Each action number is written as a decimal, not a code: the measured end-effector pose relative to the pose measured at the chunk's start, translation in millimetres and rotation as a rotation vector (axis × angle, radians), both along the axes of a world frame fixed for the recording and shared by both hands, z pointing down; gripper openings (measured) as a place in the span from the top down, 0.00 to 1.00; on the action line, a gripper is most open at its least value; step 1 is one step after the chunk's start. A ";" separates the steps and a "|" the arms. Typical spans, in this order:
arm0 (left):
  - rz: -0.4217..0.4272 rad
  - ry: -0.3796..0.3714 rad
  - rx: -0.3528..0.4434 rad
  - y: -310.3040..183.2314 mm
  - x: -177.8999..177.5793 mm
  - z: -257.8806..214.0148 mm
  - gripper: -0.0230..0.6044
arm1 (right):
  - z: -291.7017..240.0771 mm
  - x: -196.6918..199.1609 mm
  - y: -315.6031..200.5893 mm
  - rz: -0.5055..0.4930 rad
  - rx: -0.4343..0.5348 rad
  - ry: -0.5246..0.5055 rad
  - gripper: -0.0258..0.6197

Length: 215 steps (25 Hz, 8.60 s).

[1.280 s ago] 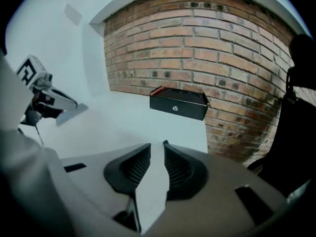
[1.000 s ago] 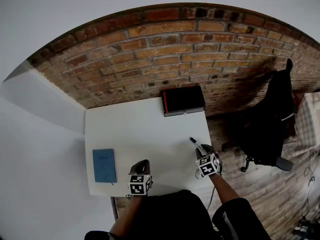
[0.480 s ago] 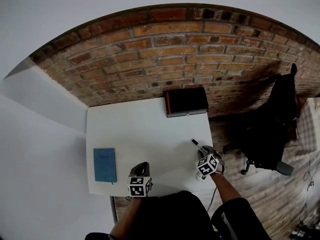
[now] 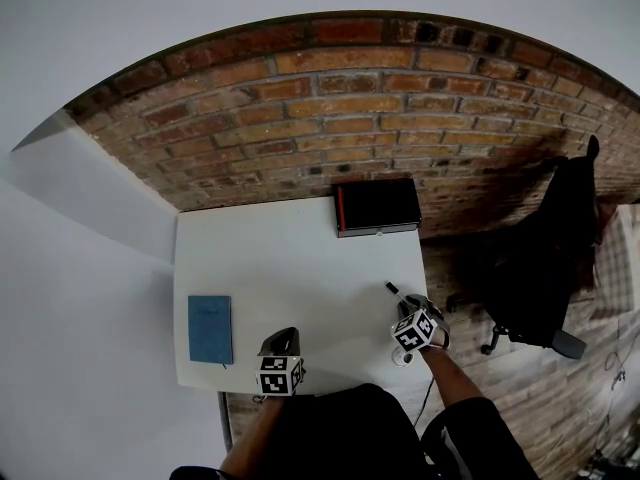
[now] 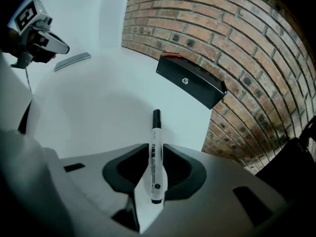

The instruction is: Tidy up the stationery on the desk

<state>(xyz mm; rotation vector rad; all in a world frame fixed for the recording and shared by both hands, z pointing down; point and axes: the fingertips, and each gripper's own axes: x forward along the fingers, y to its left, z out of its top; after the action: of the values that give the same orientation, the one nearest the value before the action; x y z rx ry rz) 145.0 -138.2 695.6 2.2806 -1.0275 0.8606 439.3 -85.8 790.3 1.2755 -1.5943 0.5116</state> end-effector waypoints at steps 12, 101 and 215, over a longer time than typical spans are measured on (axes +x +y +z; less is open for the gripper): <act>-0.015 0.011 -0.010 7.0 2.7 -0.1 0.94 | -0.5 -0.6 0.5 -0.020 -0.002 0.014 0.83; -0.151 0.073 -0.011 -15.3 -321.0 -10.3 0.94 | -59.7 -447.5 -95.0 0.470 0.013 -0.975 0.84; -0.115 0.067 -0.062 -14.2 -367.7 11.8 0.94 | -22.7 -481.4 -101.7 0.570 -0.014 -1.016 0.83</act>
<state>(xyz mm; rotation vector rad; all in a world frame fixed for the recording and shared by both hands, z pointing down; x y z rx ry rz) -222.7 -152.4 707.5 2.1607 -1.0754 0.7531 -42.1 -187.5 767.5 1.5644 -1.9677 1.7313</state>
